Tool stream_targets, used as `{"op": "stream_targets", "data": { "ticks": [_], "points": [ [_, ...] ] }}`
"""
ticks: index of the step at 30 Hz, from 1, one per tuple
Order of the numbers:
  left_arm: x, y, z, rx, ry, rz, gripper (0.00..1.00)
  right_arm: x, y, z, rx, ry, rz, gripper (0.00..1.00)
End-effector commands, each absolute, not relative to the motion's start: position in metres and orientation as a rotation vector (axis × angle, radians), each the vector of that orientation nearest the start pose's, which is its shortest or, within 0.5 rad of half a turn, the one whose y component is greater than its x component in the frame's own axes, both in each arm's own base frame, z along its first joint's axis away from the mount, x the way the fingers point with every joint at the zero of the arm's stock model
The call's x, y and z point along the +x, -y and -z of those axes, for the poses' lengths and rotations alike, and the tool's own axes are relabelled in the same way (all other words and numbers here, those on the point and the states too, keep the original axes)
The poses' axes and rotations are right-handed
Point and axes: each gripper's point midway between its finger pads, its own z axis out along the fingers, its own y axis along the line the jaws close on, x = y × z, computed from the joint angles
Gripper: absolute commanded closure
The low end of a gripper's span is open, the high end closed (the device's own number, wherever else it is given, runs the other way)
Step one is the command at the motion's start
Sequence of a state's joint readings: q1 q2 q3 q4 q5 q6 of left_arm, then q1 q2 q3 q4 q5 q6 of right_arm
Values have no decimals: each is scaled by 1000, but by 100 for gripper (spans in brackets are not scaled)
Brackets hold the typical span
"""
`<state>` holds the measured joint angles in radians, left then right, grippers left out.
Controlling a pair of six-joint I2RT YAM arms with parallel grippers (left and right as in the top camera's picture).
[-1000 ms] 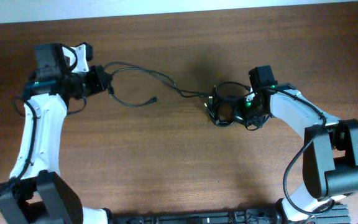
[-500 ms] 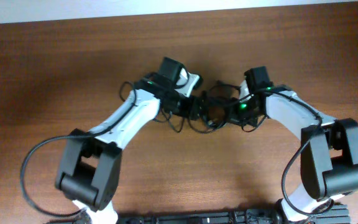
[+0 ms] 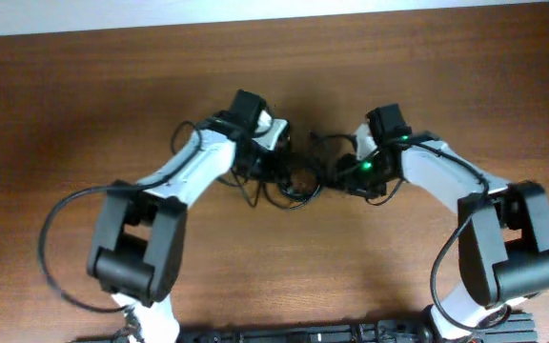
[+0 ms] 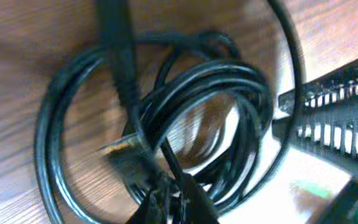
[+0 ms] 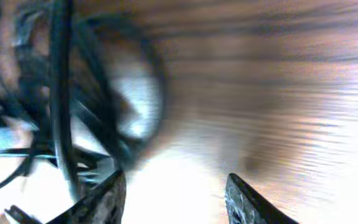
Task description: Untangle cables
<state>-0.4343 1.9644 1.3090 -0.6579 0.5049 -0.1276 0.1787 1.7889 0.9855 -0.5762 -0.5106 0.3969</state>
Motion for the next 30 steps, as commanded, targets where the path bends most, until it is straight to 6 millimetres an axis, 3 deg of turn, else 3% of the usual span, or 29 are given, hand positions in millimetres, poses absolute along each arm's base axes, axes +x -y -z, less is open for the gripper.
{"op": "stream_targets", "data": {
  "ticks": [1,3,4,5,7,9,11,14,16,19,21,24,30],
  "points": [
    [360,227,-118,506,-2648,951,100,336,-116,-51,268,-2862,-940,44],
    [361,222,-147,484,-2566,1087,100,342,-112,-90,186,-2735,-1092,36],
    [353,230,-167,509,-2487,1296,100,342,-113,-104,171,-2692,-1138,36],
    [349,237,-178,538,-2432,1396,100,340,-120,-114,126,-2658,-1204,36],
    [342,253,-216,626,-2233,1654,100,329,-146,-146,-139,-2476,-1472,36],
    [349,255,-223,536,-2250,1698,100,326,-153,-145,-192,-2477,-1464,38],
    [358,257,-231,320,-2329,1785,100,325,-158,-139,-208,-2509,-1418,40],
    [358,258,-230,137,-2417,1846,100,331,-159,-143,-135,-2504,-1446,44],
    [359,259,-226,119,-2435,1814,100,331,-170,-168,-208,-2372,-1610,46],
    [371,248,-197,-56,-2547,1611,100,329,-172,-172,-218,-2353,-1644,46],
    [369,244,-189,-126,-2594,1573,100,330,-171,-171,-216,-2358,-1633,46],
    [356,252,-203,-137,-2597,1743,100,333,-169,-165,-202,-2383,-1583,49],
    [340,265,-214,-84,-2603,1873,100,343,-160,-150,-97,-2466,-1458,55]
  ]
}}
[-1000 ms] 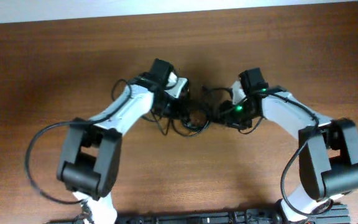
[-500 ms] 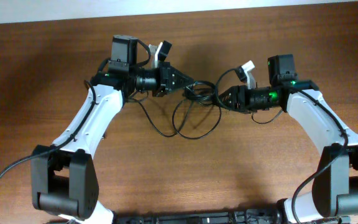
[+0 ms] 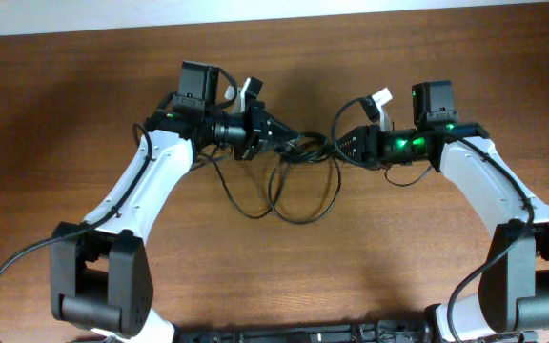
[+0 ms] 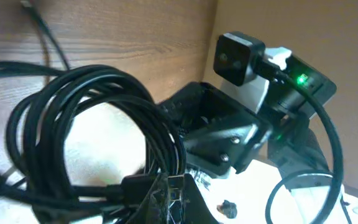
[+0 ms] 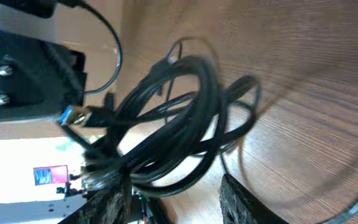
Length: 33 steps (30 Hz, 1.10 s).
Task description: Untangle cables
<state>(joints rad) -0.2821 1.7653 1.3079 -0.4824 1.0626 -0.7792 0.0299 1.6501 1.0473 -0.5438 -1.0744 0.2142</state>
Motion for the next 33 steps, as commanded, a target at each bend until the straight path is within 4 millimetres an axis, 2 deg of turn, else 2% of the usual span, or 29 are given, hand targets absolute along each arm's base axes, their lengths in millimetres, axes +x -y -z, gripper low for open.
{"op": "stream_targets", "data": {
  "ticks": [1,3,6,7,9,10,11,15,17,19,20,23,25,27,28,29,30,31,32,33],
  "points": [
    [337,268,-216,-65,-2602,1898,100,345,-161,-152,-94,-2454,-1461,55],
    [327,279,-217,-18,-2617,1916,100,348,-168,-155,-86,-2443,-1476,57],
    [324,295,-225,83,-2571,1931,100,336,-194,-155,-183,-2464,-1501,57],
    [324,295,-225,84,-2569,1931,100,334,-196,-155,-191,-2466,-1504,64],
    [324,295,-225,84,-2569,1930,100,334,-196,-155,-190,-2467,-1507,83],
    [325,295,-224,79,-2570,1922,100,334,-196,-156,-190,-2466,-1510,85],
    [328,295,-222,67,-2573,1899,100,333,-196,-155,-189,-2468,-1511,85],
    [341,291,-210,63,-2563,1749,100,333,-195,-153,-179,-2480,-1501,62],
    [345,290,-207,50,-2565,1716,100,331,-187,-139,-112,-2564,-1408,57],
    [349,288,-204,44,-2564,1671,100,324,-188,-138,-91,-2593,-1439,56],
    [353,286,-200,71,-2551,1610,100,318,-192,-144,-101,-2579,-1517,57],
    [357,284,-196,63,-2553,1568,100,308,-202,-164,-149,-2505,-1706,57],
    [357,283,-195,60,-2556,1565,100,306,-204,-167,-125,-2505,-1746,57],
    [358,282,-195,68,-2552,1555,100,311,-199,-156,-94,-2550,-1651,57],
    [358,282,-194,150,-2527,1523,100,317,-185,-132,21,-2667,-1442,57],
    [358,277,-184,186,-2545,1443,87,320,-164,-107,148,-2782,-1198,57],
    [356,265,-165,181,-2616,1302,57,318,-146,-90,212,-2856,-1011,57],
    [355,249,-146,157,-2692,1139,26,315,-137,-83,240,-2893,-921,56],
    [354,238,-135,153,-2734,1017,22,313,-132,-79,255,-2912,-867,56],
    [351,229,-127,278,-2738,912,18,311,-124,-73,275,-2938,-790,56]
  ]
}}
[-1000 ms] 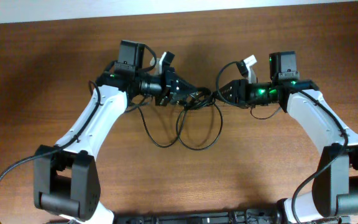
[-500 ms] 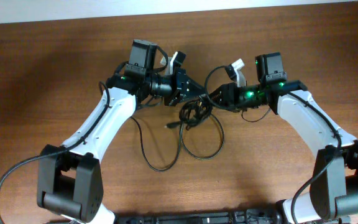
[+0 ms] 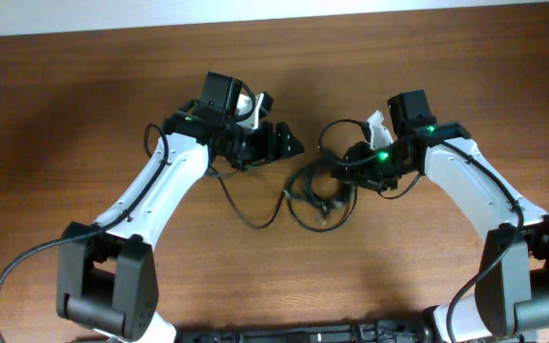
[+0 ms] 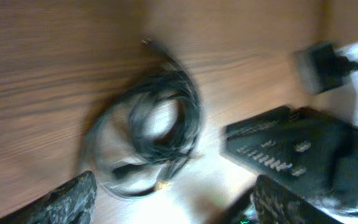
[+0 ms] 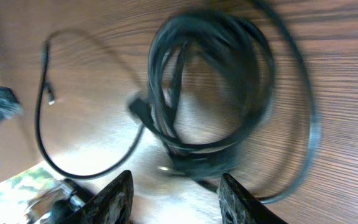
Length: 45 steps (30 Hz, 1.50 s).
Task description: Untangle cables
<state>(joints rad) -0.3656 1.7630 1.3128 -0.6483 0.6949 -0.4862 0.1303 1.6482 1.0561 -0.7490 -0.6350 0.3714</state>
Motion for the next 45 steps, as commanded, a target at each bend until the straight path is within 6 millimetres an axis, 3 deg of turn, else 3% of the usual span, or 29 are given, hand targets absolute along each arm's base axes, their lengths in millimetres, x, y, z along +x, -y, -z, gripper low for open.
{"op": "stream_targets", "data": {
  "ticks": [1,3,5,7,8,13,14,16,18,19,21,24,26,31,37,38,39,41,42,45],
  "points": [
    [351,229,-126,495,-2669,865,11,304,-103,-62,330,-2993,-595,56],
    [355,227,-122,631,-2621,757,14,300,-81,-57,467,-3019,-463,53],
    [357,237,-122,708,-2572,737,16,302,-61,-64,563,-3011,-456,50],
    [357,255,-117,762,-2535,751,16,303,-32,-82,611,-3013,-446,49],
    [355,266,-111,795,-2527,759,21,302,-25,-85,623,-3017,-443,49],
    [310,318,-47,1002,-2629,808,27,300,-20,-85,645,-3020,-441,48],
    [304,326,-32,1036,-2642,810,32,300,-20,-85,645,-3020,-441,48],
    [297,332,-16,1067,-2663,809,57,299,-20,-85,646,-3022,-441,48],
    [297,332,-15,1067,-2662,806,65,299,-20,-85,646,-3022,-441,48],
    [302,328,-13,1056,-2666,752,55,299,-20,-85,646,-3022,-441,48],
    [311,321,-12,1033,-2668,684,52,299,-20,-85,646,-3022,-439,48],
    [332,330,-41,1010,-2607,694,48,299,-19,-84,645,-3022,-436,48],
    [337,329,-50,998,-2614,691,48,300,-19,-84,645,-3021,-436,48],
    [352,303,-38,951,-2654,452,41,299,-19,-84,645,-3021,-436,47],
    [333,319,-8,1033,-2692,451,40,299,-19,-84,646,-3021,-437,47],
    [327,323,-3,1058,-2698,450,46,299,-19,-84,646,-3022,-437,47],
    [323,327,-3,1072,-2695,450,66,299,-19,-84,647,-3024,-437,47],
    [327,327,-6,1063,-2689,452,95,299,-19,-84,647,-3024,-437,47],
    [335,323,-15,1041,-2696,449,100,299,-19,-84,647,-3024,-436,47],
    [358,317,-58,981,-2703,453,100,299,-19,-84,647,-3024,-436,47]
  ]
}}
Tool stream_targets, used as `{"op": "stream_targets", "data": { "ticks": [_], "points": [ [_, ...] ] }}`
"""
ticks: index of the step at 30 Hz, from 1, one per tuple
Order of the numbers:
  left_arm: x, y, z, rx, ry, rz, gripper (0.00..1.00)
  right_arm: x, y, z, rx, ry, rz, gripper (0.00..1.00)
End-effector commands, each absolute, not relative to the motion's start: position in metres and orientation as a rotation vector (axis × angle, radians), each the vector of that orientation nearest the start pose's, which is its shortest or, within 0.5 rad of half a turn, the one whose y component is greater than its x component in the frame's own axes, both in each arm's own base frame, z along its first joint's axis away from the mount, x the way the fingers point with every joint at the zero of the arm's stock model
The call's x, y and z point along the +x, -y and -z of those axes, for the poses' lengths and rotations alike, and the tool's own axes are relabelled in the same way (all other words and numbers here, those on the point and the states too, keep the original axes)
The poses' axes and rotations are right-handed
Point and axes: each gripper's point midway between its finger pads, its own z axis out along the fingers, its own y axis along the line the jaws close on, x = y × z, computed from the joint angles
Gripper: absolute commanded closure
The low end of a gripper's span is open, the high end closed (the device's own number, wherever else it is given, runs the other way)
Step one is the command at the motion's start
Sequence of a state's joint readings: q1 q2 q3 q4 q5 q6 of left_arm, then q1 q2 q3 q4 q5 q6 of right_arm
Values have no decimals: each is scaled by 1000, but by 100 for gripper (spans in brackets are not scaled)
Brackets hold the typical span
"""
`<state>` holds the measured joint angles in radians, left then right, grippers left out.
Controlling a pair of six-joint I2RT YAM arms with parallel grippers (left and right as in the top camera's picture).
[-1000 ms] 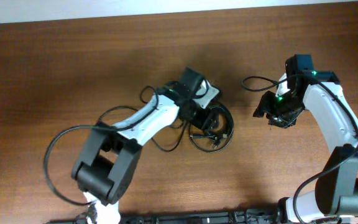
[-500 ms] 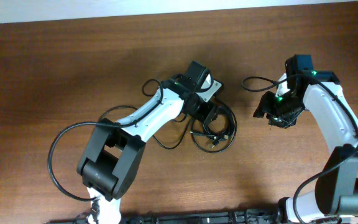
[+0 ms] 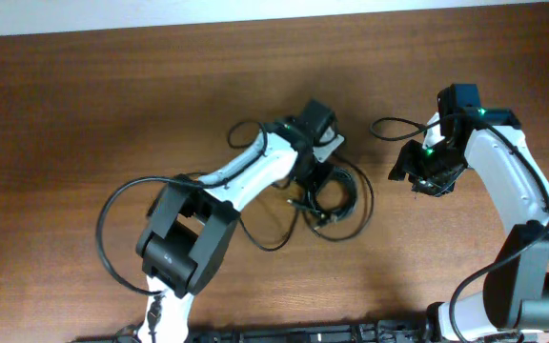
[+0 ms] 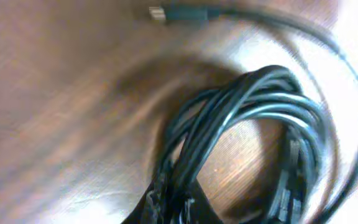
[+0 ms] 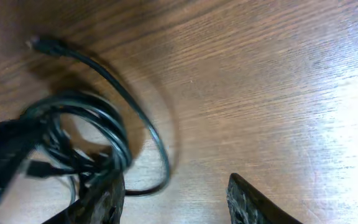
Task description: Untangle cables
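Note:
The black cable bundle [image 3: 334,197] lies coiled on the wooden table [image 3: 84,105], with a thinner loose loop trailing to its left. My left gripper [image 3: 305,177] reaches across and sits on the coil's left edge. In the left wrist view this gripper [image 4: 173,210] is shut on several strands of the coil [image 4: 253,112], and a plug end [image 4: 157,12] lies beyond. My right gripper [image 3: 425,175] stands to the right, apart from the bundle. In the right wrist view that gripper [image 5: 176,202] is open over bare wood, with the coil [image 5: 86,134] at the left.
A thin cable end [image 5: 37,42] curves away from the coil toward the far side. The left arm's own black lead [image 3: 108,238] loops out at the left. The table's pale far edge [image 3: 255,11] runs along the top.
My left gripper was open, up-left of the bundle; now it is shut on the coil's left edge. My right gripper has moved right, away from the bundle.
Both grippers were at the bundle in the table's middle. Then they held it raised and stretched between them. Then the bundle lay on the table by the right gripper, the left one open and apart. Now the left holds the coil and the right stands clear.

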<state>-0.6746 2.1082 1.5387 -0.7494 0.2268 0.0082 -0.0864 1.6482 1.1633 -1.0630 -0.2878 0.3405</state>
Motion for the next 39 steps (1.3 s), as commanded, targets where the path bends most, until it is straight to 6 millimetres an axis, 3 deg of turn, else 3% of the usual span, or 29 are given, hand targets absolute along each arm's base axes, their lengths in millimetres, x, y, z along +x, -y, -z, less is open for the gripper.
{"op": "stream_targets", "data": {
  "ticks": [1,2,4,6,8,10,14,16,20,22,23,25,26,27,28,30,31,33,35,39],
  "points": [
    [359,323,-74,979,-2697,524,100,299,-20,-84,647,-3024,-437,47],
    [359,328,-84,979,-2687,608,100,298,-20,-84,647,-3025,-437,47],
    [357,336,-119,922,-2621,1098,100,298,-36,-90,467,-3029,-588,47],
    [362,326,-151,840,-2515,1455,100,302,-46,-94,403,-3004,-684,47],
    [366,316,-172,791,-2431,1640,100,308,-55,-100,382,-2961,-779,47],
    [361,315,-192,781,-2340,1811,100,315,-88,-125,146,-2814,-1100,47],
    [353,318,-208,793,-2258,1953,100,320,-110,-151,-42,-2631,-1327,47],
    [352,318,-210,794,-2250,1966,100,328,-120,-168,-100,-2506,-1436,48],
    [352,318,-208,794,-2255,1961,100,323,-136,-204,-262,-2264,-1661,48],
    [352,318,-208,793,-2256,1962,100,324,-137,-206,-271,-2248,-1667,48],
    [352,319,-209,794,-2250,1972,100,328,-136,-207,-300,-2225,-1644,52],
    [349,320,-209,792,-2258,1984,100,336,-135,-210,-295,-2208,-1632,88],
    [344,324,-209,806,-2261,1990,100,340,-135,-210,-287,-2207,-1620,96],
    [341,328,-209,821,-2262,1993,100,344,-131,-199,-226,-2281,-1561,96],
    [341,329,-208,823,-2270,1982,100,348,-119,-176,-92,-2435,-1420,96],
    [351,319,-185,771,-2408,1808,100,335,-53,-104,304,-2851,-751,96],
    [359,299,-156,694,-2596,1583,100,314,0,-82,545,-2975,-274,96],
    [362,274,-131,684,-2729,1360,100,301,30,-78,647,-2994,2,96],
    [369,251,-124,625,-2784,1285,100,290,56,-80,741,-2969,248,96],
    [375,242,-122,627,-2772,1257,100,284,64,-82,827,-2950,327,96]
  ]
}}
